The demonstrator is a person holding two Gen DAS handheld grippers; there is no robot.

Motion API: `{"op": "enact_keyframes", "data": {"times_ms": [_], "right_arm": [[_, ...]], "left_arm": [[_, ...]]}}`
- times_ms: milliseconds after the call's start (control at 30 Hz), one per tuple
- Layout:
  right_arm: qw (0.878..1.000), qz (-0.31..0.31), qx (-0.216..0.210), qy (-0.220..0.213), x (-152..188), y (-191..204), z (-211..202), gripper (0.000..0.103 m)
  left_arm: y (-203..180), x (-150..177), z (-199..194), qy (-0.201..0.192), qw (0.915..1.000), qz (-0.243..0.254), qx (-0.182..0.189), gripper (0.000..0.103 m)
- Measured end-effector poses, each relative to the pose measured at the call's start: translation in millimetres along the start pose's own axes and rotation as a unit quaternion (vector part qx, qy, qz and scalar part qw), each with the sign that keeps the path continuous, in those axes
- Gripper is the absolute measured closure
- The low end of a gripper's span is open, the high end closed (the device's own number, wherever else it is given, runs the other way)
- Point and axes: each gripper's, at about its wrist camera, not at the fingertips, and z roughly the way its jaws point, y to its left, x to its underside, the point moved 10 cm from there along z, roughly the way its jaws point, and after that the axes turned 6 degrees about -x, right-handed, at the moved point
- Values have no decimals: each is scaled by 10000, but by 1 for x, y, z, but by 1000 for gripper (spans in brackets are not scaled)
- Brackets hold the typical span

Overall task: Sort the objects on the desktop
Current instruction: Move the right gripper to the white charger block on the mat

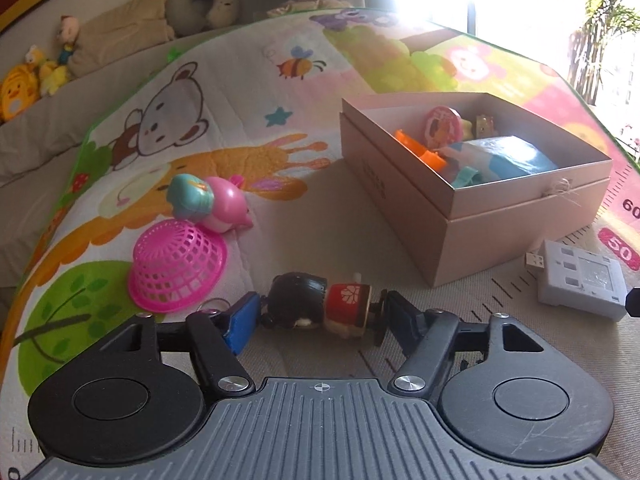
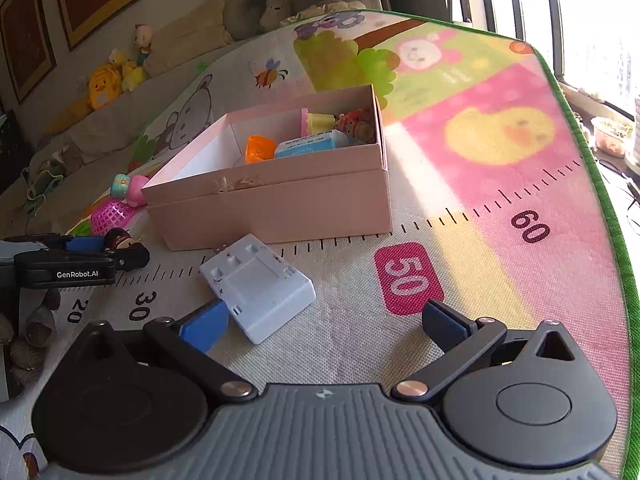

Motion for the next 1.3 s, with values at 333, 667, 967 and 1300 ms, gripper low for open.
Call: {"op": "enact_keyframes", "data": {"times_ms": [333, 667, 967, 1300], "right_arm": [[9994, -253, 131, 175, 2, 4, 5, 0], [9780, -1031, 1812, 96, -9, -1, 7, 2], [9949, -650, 573, 508, -13, 41, 24, 0], [9939, -708, 673, 512, -26, 56, 62, 12]], "left_arm": [[-44, 37, -56, 18, 9968, 107, 795, 31], [-45, 44, -67, -204, 9976, 83, 650, 6], [-43, 45, -66, -194, 9976, -19, 660, 4], [-42, 46, -64, -153, 9977, -48, 663, 4]]}}
